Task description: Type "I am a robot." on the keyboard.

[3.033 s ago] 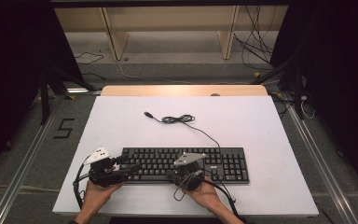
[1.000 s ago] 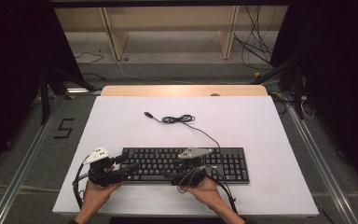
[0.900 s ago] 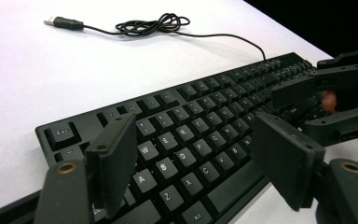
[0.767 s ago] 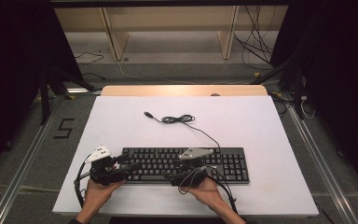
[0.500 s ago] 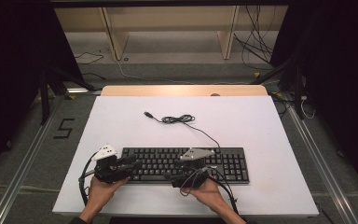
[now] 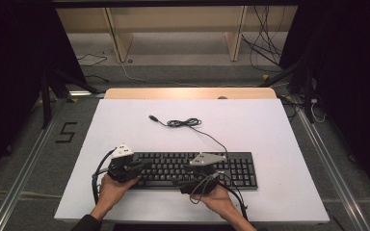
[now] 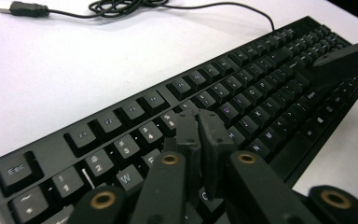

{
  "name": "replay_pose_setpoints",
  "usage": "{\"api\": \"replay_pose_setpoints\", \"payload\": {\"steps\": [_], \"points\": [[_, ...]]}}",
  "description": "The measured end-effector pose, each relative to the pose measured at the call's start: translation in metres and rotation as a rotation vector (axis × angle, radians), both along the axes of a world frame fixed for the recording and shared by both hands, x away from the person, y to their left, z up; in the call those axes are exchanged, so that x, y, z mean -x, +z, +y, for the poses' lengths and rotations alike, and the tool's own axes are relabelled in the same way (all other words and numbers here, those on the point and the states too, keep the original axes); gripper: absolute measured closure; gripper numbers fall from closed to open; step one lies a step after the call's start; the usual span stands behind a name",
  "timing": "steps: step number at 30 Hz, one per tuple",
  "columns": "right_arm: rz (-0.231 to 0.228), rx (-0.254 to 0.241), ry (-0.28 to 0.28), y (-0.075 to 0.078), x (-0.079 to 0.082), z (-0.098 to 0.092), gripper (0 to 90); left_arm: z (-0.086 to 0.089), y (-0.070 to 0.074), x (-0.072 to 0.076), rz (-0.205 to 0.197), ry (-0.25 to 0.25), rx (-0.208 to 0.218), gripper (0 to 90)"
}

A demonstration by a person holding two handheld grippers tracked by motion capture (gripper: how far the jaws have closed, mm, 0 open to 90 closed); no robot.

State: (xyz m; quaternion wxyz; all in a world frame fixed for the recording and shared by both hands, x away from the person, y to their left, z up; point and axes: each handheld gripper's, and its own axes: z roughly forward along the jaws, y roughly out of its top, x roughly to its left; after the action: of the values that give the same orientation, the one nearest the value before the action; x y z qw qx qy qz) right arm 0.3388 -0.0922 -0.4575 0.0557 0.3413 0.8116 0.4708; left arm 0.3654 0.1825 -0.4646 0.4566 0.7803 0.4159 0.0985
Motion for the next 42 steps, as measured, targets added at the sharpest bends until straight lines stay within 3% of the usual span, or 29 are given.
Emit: {"api": "replay_pose_setpoints", "payload": {"steps": [7,12,27,29,36,42], "points": [[-0.008,-0.005,-0.005,0.003,0.001,-0.004,32.6,-0.006,-0.004,-0.011,0.037,-0.009,-0.036,88.8],[-0.016,-0.013,-0.012,0.005,0.004,-0.009,32.1,-0.011,-0.008,-0.015,0.048,-0.02,-0.066,88.9],[-0.026,-0.023,-0.024,0.007,0.006,-0.015,31.9,-0.014,-0.014,-0.021,0.071,-0.007,-0.096,89.0],[-0.023,-0.022,-0.025,0.006,0.007,-0.015,31.9,-0.016,-0.016,-0.021,0.068,-0.01,-0.121,89.0],[-0.024,-0.02,-0.03,0.006,0.006,-0.015,31.9,-0.017,-0.016,-0.02,0.06,-0.018,-0.13,89.1],[-0.028,-0.023,-0.032,0.006,0.005,-0.016,31.9,-0.014,-0.015,-0.019,0.059,-0.018,-0.097,83.4]]}}
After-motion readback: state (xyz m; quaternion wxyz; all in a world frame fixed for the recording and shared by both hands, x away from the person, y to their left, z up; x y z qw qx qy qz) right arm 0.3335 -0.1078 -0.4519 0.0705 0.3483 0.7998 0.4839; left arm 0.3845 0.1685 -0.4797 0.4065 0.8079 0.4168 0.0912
